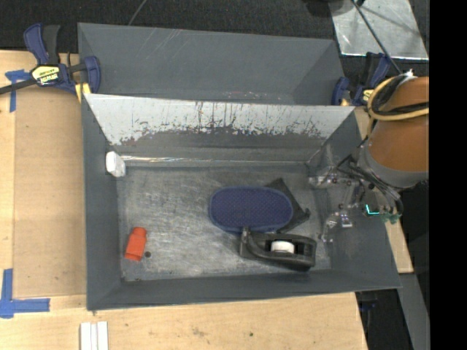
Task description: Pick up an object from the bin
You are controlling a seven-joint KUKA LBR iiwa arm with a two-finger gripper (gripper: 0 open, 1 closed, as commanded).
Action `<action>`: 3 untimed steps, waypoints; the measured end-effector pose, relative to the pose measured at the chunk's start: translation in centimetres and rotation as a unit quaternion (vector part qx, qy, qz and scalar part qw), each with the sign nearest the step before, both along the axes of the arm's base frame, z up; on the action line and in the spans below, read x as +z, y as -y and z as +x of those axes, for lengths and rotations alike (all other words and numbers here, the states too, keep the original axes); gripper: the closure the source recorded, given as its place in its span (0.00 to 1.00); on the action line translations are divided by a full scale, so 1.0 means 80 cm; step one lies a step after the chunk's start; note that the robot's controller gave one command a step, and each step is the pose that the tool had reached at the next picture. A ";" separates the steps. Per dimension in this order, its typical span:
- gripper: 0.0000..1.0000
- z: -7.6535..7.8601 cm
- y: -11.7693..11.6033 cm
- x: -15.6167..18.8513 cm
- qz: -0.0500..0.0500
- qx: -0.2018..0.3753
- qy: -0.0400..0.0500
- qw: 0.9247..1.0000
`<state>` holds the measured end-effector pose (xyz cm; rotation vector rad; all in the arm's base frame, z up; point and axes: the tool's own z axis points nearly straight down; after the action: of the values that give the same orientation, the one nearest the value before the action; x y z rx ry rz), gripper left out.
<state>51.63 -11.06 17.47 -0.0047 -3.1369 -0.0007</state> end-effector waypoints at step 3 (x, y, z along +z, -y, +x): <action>1.00 0.034 -0.092 -0.105 0.000 -0.068 0.005 0.998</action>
Offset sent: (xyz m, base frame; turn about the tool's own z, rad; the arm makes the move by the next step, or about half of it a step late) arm -0.0073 0.0947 -0.1047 0.0400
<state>54.38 -3.72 9.04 -0.2194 -3.1387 -0.0014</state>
